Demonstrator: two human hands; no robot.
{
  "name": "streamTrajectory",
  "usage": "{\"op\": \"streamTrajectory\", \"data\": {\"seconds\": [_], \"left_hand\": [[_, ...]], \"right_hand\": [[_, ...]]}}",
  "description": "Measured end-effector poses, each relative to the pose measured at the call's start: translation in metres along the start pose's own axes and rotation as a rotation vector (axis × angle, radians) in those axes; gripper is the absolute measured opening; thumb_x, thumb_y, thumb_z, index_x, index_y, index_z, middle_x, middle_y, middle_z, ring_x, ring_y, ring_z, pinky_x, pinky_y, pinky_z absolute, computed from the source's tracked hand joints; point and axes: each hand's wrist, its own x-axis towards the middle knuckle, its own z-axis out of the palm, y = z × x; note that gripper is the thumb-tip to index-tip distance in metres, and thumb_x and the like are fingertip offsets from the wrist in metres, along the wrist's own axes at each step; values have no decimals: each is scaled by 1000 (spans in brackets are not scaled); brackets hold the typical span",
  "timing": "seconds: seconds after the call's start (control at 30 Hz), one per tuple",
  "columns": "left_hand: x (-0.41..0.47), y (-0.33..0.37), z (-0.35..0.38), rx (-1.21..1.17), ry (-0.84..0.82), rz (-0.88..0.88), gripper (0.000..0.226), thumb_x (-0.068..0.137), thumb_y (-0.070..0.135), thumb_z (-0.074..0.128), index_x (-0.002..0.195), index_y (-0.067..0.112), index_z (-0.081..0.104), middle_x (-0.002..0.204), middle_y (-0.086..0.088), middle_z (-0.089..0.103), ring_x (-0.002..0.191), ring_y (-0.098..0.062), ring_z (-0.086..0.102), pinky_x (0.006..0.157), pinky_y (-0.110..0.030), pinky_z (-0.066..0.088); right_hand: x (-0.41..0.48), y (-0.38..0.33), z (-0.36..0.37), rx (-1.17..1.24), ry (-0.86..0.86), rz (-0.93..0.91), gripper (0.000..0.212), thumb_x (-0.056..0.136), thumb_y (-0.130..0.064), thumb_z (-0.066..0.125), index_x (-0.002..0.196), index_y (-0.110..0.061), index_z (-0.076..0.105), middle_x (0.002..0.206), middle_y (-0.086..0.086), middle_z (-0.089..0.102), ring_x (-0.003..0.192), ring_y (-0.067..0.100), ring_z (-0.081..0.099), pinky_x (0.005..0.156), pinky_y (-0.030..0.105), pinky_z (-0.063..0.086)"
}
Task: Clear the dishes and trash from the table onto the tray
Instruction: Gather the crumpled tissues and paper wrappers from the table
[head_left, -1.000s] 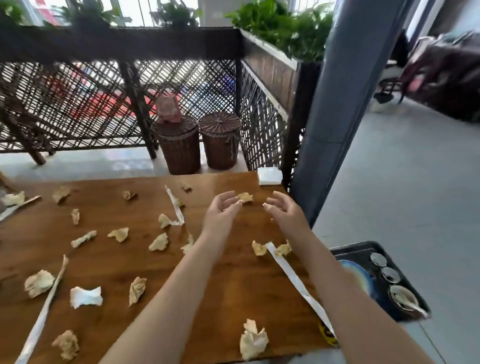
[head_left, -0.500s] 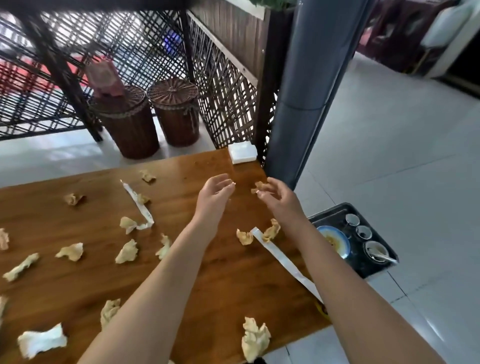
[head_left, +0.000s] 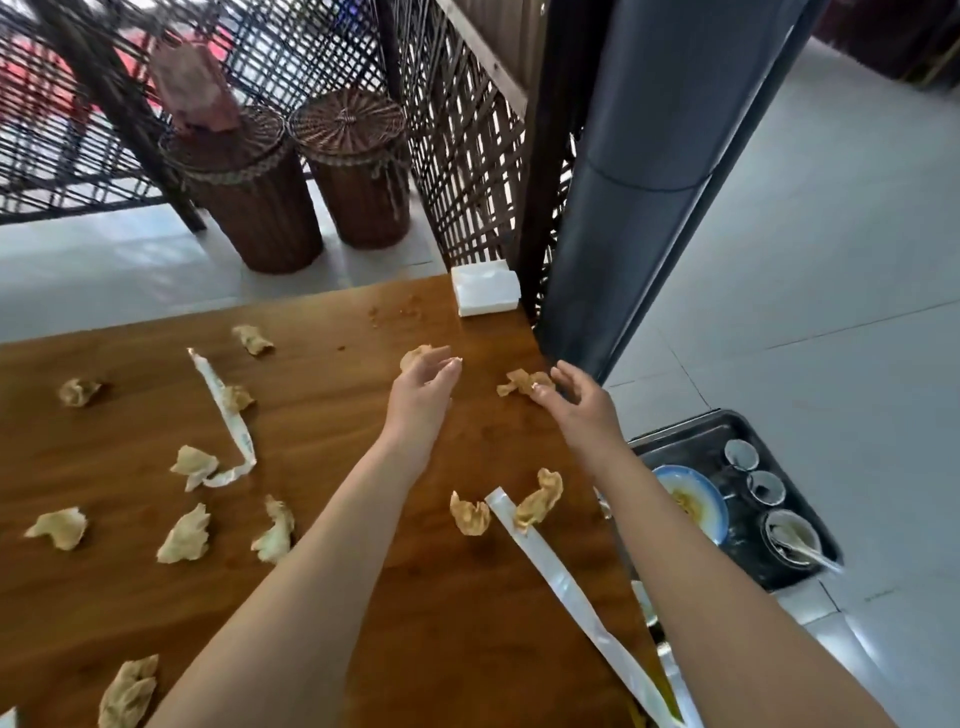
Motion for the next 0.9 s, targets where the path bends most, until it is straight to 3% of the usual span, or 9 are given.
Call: {"op": "streamTrajectory", "data": {"seconds": [0.13,0.27,0.33,0.4,0.5,0.73,0.9], "left_hand": [[25,-10,6,41,3,-9,29,97,31,53,125,24,57,131,2,54,117,-14,52,98,-29,46],[61,-31,1,228,118,1,30,95,31,57,122,19,64,123,4,59,102,-9,51,82,-23,39],[79,-46,-3,354,166,-18,34,94,33,58,124,18,63,126,-1,57,102,-11,51,84,-25,40],[98,-57,-7,471,174,-24,40,93,35,59,129,17,59,132,-6,51,113,-20,48,95,-33,43],[125,-62,-6,669,135,26,51,92,37,59,137,15,51,138,-7,44,127,-27,36,106,-36,31],[163,-80,-5,872,108,41,56,89,39,63,139,19,48,143,-4,44,130,-30,34,108,-42,32],[165,-88,-11,1034,144,119,49,88,41,64,132,23,54,133,-2,51,123,-28,37,97,-40,32]], "right_hand": [[29,8,7,-40,-10,37,54,94,-42,55,143,-25,39,144,-1,45,131,24,45,100,41,44],[50,21,17,-71,18,48,52,95,-38,55,142,-21,41,143,1,47,130,23,45,101,39,44],[56,30,21,-92,17,61,50,95,-36,55,141,-21,44,140,1,50,128,23,47,100,38,46],[61,38,26,-89,20,75,48,95,-35,56,140,-21,46,139,1,51,128,23,47,100,38,46],[72,45,34,-110,31,90,47,95,-34,55,140,-21,46,140,2,49,129,22,46,101,38,45],[88,55,49,-95,72,79,42,96,-32,54,137,-24,48,139,-2,51,129,19,46,99,33,44],[96,59,43,-120,154,61,38,95,-27,57,133,-20,53,129,-2,57,120,16,52,88,23,43]]}}
